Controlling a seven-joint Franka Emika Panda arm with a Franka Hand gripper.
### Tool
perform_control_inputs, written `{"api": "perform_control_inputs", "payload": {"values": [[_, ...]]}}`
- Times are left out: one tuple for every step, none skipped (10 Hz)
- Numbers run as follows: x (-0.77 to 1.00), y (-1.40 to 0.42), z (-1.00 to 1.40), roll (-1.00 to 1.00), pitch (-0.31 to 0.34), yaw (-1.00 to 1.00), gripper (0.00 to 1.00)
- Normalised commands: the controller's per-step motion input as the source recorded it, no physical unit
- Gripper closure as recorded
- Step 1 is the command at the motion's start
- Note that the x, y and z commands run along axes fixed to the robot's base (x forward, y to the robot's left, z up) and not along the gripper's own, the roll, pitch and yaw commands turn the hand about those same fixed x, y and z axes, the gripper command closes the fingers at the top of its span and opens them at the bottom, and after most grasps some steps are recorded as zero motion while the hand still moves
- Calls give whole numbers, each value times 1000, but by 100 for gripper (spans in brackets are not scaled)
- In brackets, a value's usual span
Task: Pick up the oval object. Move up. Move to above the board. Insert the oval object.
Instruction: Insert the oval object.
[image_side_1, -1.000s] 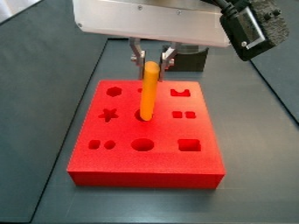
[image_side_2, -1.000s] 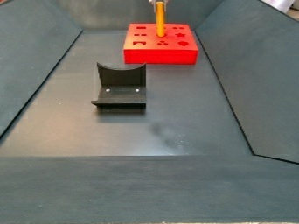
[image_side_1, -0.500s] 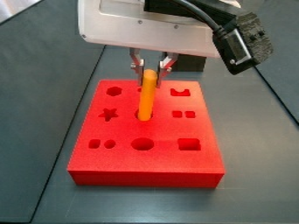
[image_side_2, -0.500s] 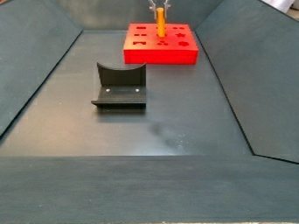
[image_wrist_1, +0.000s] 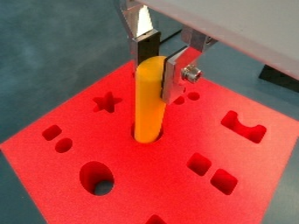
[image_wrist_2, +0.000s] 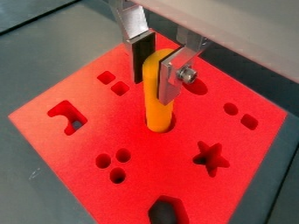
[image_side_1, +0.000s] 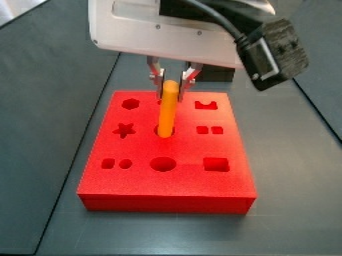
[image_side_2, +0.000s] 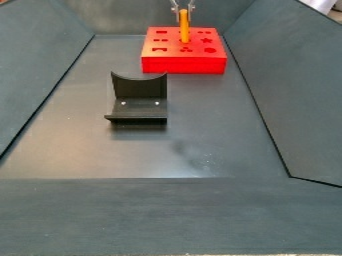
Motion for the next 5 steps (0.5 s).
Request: {"api": "perform_control_inputs", "payload": {"values": [[-137,0,-689,0,-261,-223,100],[-123,0,-889,140,-120,-169,100],[-74,0,-1000,137,-40,-137,100],[0,0,-1000,107,-53,-109,100],[0,0,-1000,64,-80,-94,100]]}}
